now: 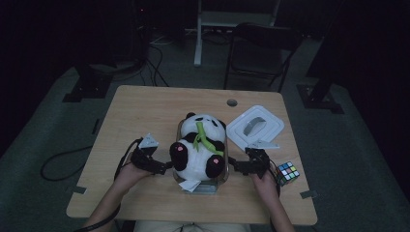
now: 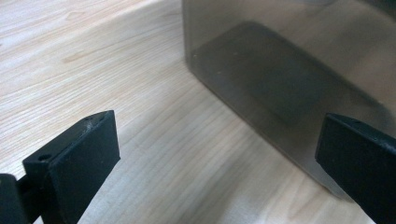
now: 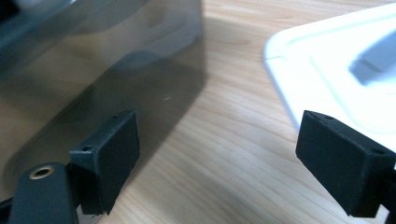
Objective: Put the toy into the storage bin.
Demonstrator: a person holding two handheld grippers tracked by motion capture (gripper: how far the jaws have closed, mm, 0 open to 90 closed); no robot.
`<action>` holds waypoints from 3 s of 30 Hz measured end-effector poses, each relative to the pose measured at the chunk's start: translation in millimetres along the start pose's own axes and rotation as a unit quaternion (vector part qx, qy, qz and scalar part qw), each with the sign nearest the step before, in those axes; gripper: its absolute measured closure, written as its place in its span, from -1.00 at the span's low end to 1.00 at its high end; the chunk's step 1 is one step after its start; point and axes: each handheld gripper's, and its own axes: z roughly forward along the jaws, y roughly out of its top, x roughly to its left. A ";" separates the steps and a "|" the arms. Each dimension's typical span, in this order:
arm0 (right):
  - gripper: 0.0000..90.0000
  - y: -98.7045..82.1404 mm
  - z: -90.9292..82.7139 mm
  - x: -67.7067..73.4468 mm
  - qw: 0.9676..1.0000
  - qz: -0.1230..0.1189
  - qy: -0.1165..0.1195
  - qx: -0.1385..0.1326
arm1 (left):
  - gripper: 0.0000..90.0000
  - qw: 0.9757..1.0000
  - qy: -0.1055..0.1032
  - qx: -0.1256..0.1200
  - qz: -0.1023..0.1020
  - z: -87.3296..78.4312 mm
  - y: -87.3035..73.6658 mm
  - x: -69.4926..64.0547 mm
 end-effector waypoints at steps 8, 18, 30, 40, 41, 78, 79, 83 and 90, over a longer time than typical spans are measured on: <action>-0.33 9.3 -25.9 7.5 0.999 -0.007 0.043 -0.031 | -0.85 0.998 0.006 -0.053 -0.017 -27.6 9.8 3.5; 0.40 38.1 -74.0 23.4 0.993 -0.033 0.040 -0.108 | -0.12 0.992 -0.016 -0.126 0.027 -71.7 32.3 -11.5; 1.00 60.7 -102.5 45.4 0.987 -0.075 0.058 -0.131 | 0.85 0.982 -0.028 -0.175 0.068 -107.4 60.2 -33.8; 1.00 75.3 -111.2 68.5 0.979 -0.096 0.103 -0.144 | 1.00 0.976 -0.071 -0.171 0.111 -118.4 79.2 -64.8; 1.00 75.7 -111.3 71.1 0.979 -0.098 0.109 -0.145 | 1.00 0.977 -0.074 -0.163 0.116 -117.4 79.6 -67.2; 1.00 19.1 -28.1 85.4 0.982 -0.088 0.168 0.006 | 1.00 0.983 -0.139 0.001 0.117 -36.2 38.2 -70.0; 1.00 19.3 -27.9 86.1 0.982 -0.089 0.167 0.007 | 1.00 0.983 -0.138 0.002 0.118 -36.3 38.5 -70.3; 1.00 19.9 -26.8 87.3 0.982 -0.095 0.164 0.009 | 1.00 0.983 -0.139 0.003 0.122 -36.8 39.0 -70.7; 0.90 34.6 -38.4 80.6 0.983 -0.093 0.160 -0.015 | 0.65 0.984 -0.136 -0.030 0.114 -41.9 48.0 -67.5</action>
